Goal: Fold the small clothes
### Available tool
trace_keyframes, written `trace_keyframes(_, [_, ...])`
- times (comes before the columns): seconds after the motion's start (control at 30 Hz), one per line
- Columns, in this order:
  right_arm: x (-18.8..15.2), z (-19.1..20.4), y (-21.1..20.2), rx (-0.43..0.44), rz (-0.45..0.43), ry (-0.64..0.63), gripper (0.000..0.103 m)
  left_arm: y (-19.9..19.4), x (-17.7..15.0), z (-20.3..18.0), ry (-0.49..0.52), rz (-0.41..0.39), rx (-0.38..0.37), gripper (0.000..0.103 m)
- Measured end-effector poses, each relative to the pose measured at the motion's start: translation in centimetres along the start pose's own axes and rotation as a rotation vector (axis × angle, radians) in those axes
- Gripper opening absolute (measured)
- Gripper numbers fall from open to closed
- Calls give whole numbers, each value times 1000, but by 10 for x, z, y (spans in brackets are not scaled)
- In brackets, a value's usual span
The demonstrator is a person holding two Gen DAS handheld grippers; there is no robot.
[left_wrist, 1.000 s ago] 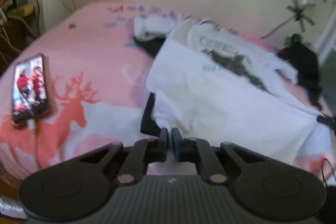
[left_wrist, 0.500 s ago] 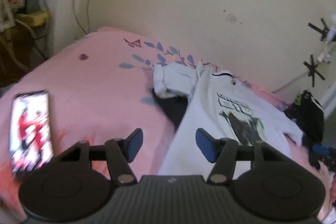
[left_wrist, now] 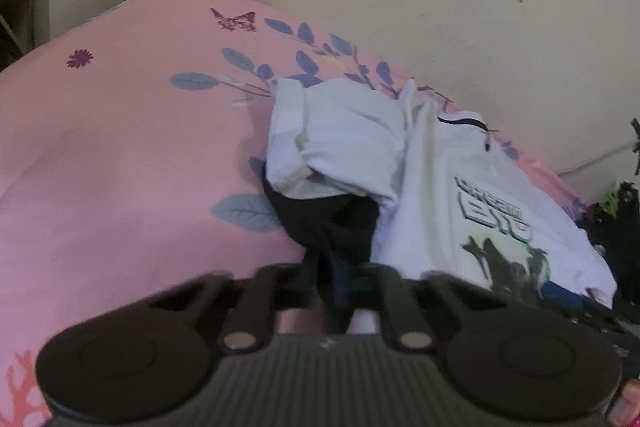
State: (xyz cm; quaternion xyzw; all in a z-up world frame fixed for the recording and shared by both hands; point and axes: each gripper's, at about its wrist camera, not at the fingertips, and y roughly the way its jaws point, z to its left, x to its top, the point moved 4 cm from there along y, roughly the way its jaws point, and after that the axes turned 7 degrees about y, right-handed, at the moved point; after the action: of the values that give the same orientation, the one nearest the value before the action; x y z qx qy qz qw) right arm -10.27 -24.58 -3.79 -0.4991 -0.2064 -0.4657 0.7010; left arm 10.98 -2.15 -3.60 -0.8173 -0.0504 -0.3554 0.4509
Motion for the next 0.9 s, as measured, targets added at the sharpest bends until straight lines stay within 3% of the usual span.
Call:
trace_keyframes(0.1, [0, -3, 0, 9, 7, 5, 64, -8, 5, 7, 9, -39, 60, 5])
trace_keyframes(0.2, [-1, 1, -2, -5, 6, -18, 64, -45, 25, 32, 19, -148, 214, 5])
trace_keyframes(0.3, [0, -1, 2, 1, 7, -18, 65, -100, 55, 74, -112, -335, 433, 6])
trace_keyframes(0.33, [1, -1, 2, 6, 8, -11, 65, -112, 61, 84, -161, -374, 458, 7])
trace_keyframes(0.4, [1, -2, 2, 10, 7, 0, 64, -128, 66, 94, -238, -418, 425, 10])
trace_keyframes(0.43, [1, -2, 2, 12, 7, 3, 64, -130, 66, 95, -247, -423, 407, 20])
trace_keyframes(0.47, [2, -2, 2, 12, 7, 4, 64, -130, 64, 95, -252, -418, 394, 42])
trace_keyframes(0.53, [2, -2, 2, 13, 8, 4, 64, -125, 55, 94, -260, -396, 386, 66])
trace_keyframes(0.63, [2, -2, 2, 14, 8, 3, 65, -108, 38, 91, -223, -315, 403, 69])
trace_keyframes(0.67, [2, -3, 2, 15, 9, 3, 65, -101, 32, 91, -216, -284, 417, 78])
trace_keyframes(0.73, [2, -2, 2, 16, 8, 4, 65, -97, 17, 93, -224, -248, 433, 87])
trace_keyframes(0.9, [2, -1, 2, 13, 6, 3, 66, -95, -9, 90, -190, -179, 434, 82])
